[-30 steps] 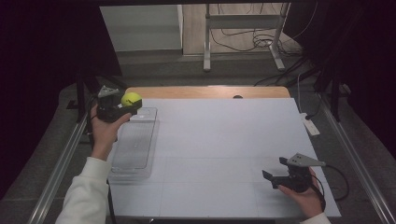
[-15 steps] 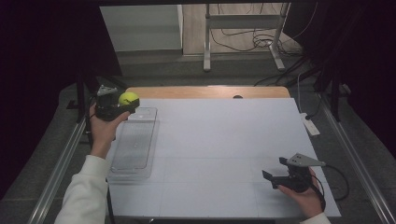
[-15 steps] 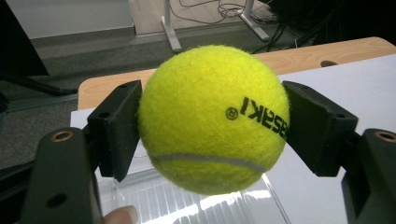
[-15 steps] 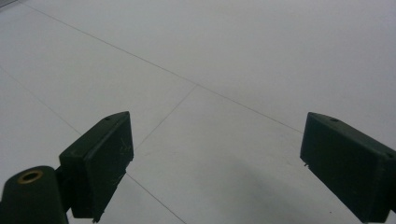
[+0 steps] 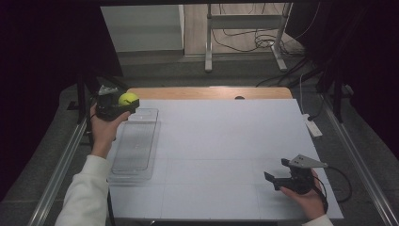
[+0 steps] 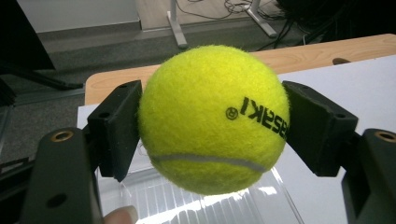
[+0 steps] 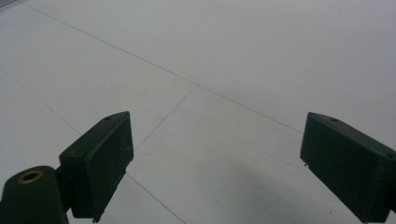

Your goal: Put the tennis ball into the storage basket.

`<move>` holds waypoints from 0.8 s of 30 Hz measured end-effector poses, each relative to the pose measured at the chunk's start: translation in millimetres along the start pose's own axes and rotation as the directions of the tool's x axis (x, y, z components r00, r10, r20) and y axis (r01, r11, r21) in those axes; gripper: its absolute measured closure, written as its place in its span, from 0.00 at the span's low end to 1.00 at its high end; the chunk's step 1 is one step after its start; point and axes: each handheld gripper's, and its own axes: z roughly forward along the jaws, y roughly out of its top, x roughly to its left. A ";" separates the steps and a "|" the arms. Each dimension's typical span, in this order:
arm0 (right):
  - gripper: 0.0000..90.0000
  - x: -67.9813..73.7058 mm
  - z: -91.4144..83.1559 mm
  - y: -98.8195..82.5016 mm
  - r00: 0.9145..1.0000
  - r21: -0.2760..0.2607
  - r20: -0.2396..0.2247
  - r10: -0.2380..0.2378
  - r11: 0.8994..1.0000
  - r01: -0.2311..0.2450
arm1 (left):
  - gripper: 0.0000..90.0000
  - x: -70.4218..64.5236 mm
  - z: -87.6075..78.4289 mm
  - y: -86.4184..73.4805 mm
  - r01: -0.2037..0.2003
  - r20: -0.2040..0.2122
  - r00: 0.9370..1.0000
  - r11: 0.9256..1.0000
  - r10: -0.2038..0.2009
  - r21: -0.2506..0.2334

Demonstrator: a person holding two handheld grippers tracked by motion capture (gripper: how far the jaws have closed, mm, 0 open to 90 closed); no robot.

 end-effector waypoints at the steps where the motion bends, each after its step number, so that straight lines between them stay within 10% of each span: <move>1: 0.11 0.0 -0.2 0.1 1.000 0.001 0.001 0.000 1.000 0.000 | 0.29 0.6 0.8 0.0 0.001 -0.002 1.000 1.000 -0.001 0.003; 24: 0.11 -0.1 0.4 -0.1 1.000 0.002 0.000 -0.001 1.000 0.001 | 0.29 12.4 16.3 -4.7 0.017 -0.037 0.999 0.997 -0.015 0.071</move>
